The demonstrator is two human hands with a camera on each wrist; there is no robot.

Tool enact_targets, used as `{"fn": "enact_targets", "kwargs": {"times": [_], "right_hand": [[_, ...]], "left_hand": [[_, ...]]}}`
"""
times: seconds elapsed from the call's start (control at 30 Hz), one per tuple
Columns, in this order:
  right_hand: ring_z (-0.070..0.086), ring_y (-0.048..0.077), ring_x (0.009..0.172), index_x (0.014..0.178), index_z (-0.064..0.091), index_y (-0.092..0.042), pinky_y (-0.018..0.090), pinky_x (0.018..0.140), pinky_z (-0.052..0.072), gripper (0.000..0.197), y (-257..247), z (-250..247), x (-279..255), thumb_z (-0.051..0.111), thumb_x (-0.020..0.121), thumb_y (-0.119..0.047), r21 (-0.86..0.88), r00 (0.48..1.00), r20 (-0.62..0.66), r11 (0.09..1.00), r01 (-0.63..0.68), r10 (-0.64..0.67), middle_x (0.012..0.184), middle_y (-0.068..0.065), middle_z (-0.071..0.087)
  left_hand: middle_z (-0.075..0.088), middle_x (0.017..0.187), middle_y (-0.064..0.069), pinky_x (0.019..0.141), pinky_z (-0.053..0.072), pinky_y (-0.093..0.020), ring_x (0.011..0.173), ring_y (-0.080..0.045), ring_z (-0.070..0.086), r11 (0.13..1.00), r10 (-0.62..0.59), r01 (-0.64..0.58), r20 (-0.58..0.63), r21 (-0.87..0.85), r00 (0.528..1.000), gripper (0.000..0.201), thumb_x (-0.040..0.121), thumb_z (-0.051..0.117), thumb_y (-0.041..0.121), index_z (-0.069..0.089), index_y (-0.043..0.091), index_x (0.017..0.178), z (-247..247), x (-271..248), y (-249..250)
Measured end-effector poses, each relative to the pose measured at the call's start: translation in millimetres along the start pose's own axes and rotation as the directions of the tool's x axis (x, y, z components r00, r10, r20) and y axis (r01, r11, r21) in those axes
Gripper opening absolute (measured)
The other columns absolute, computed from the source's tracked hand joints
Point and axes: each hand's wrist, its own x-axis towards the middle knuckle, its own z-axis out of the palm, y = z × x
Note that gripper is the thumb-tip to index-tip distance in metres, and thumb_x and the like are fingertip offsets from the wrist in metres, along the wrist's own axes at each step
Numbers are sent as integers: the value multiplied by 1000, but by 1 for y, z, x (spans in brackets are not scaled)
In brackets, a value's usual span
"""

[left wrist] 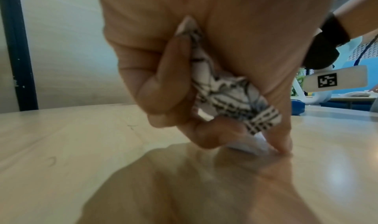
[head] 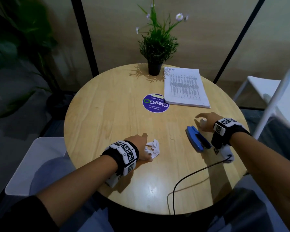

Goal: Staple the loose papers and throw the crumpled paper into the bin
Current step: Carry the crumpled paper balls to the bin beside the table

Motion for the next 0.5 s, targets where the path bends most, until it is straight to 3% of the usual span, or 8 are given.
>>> {"fn": "enact_targets", "kwargs": {"times": [0.13,0.3,0.5], "right_hand": [[58,31,106,113,61,-22,35,90,47,27,-1,3,9,47,91,-28,-20,999,37,1000,-3,4,122,8,62],[52,26,81,98,59,-16,29,69,41,18,-5,2,11,54,88,-30,-61,999,-48,998,-10,7,102,9,65],[52,27,73,87,58,-12,25,52,33,11,-45,-14,2,61,76,-15,122,983,-173,989,80,-58,84,9,60]], "left_hand": [[54,92,-5,66,43,-30,80,-24,54,1000,-16,17,39,-8,999,59,73,69,47,45,10,112,1,4,-6],[60,105,-11,71,42,-29,96,-28,60,1000,5,-4,53,-4,999,51,80,65,44,49,9,113,-4,3,-13],[52,90,-7,63,38,-27,79,-25,51,997,-16,17,17,-69,1000,26,85,56,33,54,10,98,-16,-1,-26]]}}
